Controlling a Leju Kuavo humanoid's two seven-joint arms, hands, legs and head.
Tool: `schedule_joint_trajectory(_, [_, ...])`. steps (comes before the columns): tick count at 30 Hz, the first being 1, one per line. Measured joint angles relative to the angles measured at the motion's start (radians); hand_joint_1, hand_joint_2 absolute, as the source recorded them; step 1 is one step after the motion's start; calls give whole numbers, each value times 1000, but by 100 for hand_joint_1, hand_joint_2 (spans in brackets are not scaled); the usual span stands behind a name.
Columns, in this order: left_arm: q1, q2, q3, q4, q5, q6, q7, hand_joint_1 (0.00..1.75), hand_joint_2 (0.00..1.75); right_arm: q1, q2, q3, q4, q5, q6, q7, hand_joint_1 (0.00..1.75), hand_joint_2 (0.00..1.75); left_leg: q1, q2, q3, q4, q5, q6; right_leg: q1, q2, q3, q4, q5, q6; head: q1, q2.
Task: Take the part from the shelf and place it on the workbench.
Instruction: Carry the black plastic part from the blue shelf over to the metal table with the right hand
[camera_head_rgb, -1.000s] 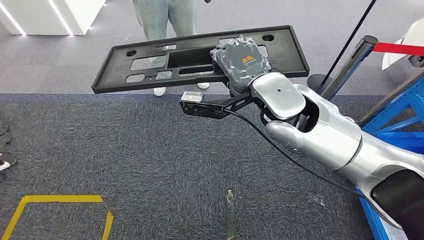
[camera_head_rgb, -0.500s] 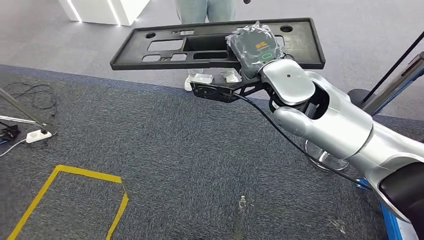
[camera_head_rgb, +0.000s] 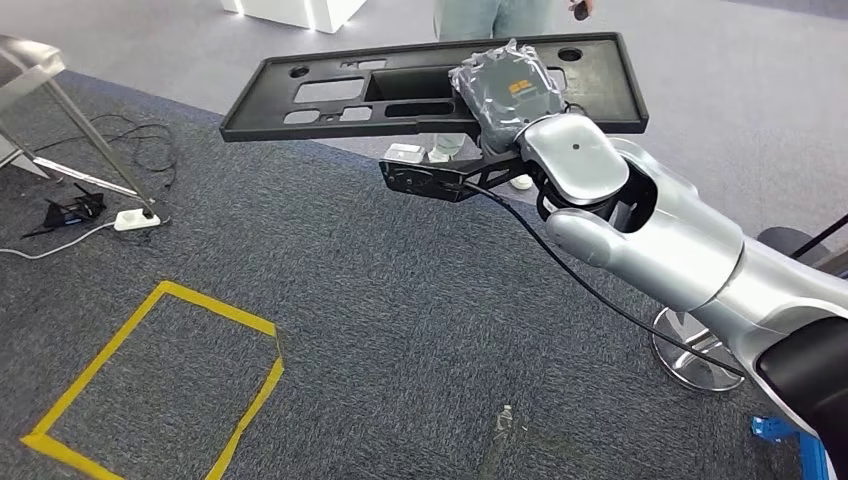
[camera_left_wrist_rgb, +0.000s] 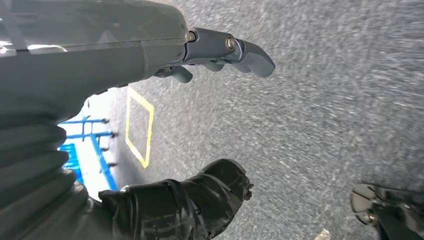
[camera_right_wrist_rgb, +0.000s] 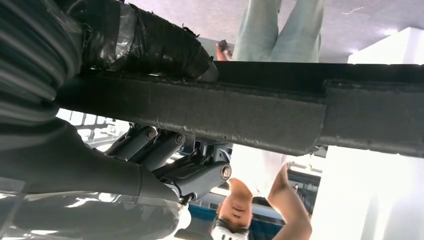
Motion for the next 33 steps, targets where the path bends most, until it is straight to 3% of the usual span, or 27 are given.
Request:
schedule_joint_trajectory(1, [1,-2,0,0,0,1,2,0,175,0,-2,0,0,-1,0,1,175,175,3,-8,7,-10,4,2,-1,24,-14,33,-20,3,2,0])
schedule_joint_trajectory(3, [1,-4,0,0,0,3,3,0,175,2,-5,0,-1,-2,-2,1,175,175,5,-25,12,-15,6,5,-1,71,-73,148,-70,5,5,0])
schedule_joint_trajectory(5, [-2,-5,0,0,0,4,4,0,175,10,-8,3,-1,-4,-3,1,175,175,7,-49,12,-12,4,5,-3,85,-122,228,-80,8,8,0])
schedule_joint_trajectory(6, [-3,-6,0,0,0,4,4,0,175,14,-10,4,-1,-4,-3,1,175,175,10,-64,12,-8,2,4,-6,87,-124,218,-59,10,8,0])
schedule_joint_trajectory(7, [-3,-7,0,0,-1,4,4,0,175,17,-13,6,-1,-5,-3,1,175,175,13,-79,11,-2,-1,1,-10,92,-109,174,-23,13,8,0])
schedule_joint_trajectory(9, [-3,-7,0,0,-1,4,4,0,175,20,-17,7,-1,-6,-4,1,175,175,18,-108,4,18,-11,-11,-23,134,-63,60,29,20,9,0])
schedule_joint_trajectory(11, [-3,-7,0,0,-1,5,4,0,175,22,-20,8,-3,-9,-6,2,175,175,21,-132,-11,33,-15,-23,-28,170,-42,12,36,17,9,0])
schedule_joint_trajectory(12, [-3,-7,0,0,-1,5,4,0,175,24,-22,8,-4,-11,-6,2,175,175,23,-145,-18,35,-14,-29,-25,171,-40,10,33,11,9,0])
schedule_joint_trajectory(14, [3,-9,0,0,-1,6,5,0,175,27,-24,10,-5,-14,-7,4,175,175,29,-158,-25,34,-10,-37,-23,144,-38,10,35,-5,10,0])
schedule_joint_trajectory(16, [5,-13,0,-1,-1,7,6,0,175,25,-24,12,-6,-15,-8,7,175,175,25,-108,-43,72,-28,-43,-23,119,-31,6,36,-17,4,0])
schedule_joint_trajectory(18, [2,-16,0,-1,-1,9,9,0,175,23,-24,12,-7,-15,-11,8,175,175,20,-39,-97,184,-78,-46,-16,95,-26,4,34,-24,-4,0])
schedule_joint_trajectory(20, [-1,-16,0,-1,0,12,15,0,175,25,-24,12,-7,-15,-13,8,175,175,20,-19,-156,295,-114,-44,-9,69,-23,4,30,-30,-5,0])
schedule_joint_trajectory(21, [-1,-16,0,-1,0,13,18,0,175,28,-24,12,-8,-15,-13,8,175,175,18,-18,-164,305,-107,-39,-6,56,-21,4,27,-32,-5,0])
schedule_joint_trajectory(23, [-1,-15,0,-1,0,17,28,0,175,29,-24,13,-8,-16,-15,7,175,175,10,-9,-117,211,-49,-22,0,32,-16,3,22,-34,-5,0])
schedule_joint_trajectory(25, [-1,-11,0,-1,1,23,40,0,175,28,-24,13,-8,-16,-18,7,175,175,-11,34,-46,80,-10,-1,5,9,-9,-1,18,-33,-4,0])
schedule_joint_trajectory(26, [-2,-8,0,-1,1,27,45,0,175,28,-25,13,-8,-16,-20,7,175,175,-21,48,-26,41,-4,7,7,-3,-6,-5,16,-31,-4,0])
schedule_joint_trajectory(27, [-4,-6,0,0,2,31,50,0,175,30,-25,13,-8,-16,-22,7,175,175,-27,54,-18,24,-7,12,7,-14,-3,-10,16,-28,-4,0])
schedule_joint_trajectory(29, [-4,-2,0,0,2,37,56,0,175,35,-25,13,-8,-16,-24,7,175,175,-26,27,-10,5,1,19,8,-34,5,-21,13,-19,-4,0])
schedule_joint_trajectory(31, [-2,0,0,0,1,39,59,0,175,39,-26,13,-10,-17,-25,8,175,175,-18,4,10,-23,12,22,6,0,6,-8,0,-11,-2,0])
schedule_joint_trajectory(33, [-2,0,0,0,-1,43,59,0,175,41,-28,13,-11,-16,-28,11,175,175,-12,-16,22,-37,16,25,3,63,-38,85,-44,-6,1,0])
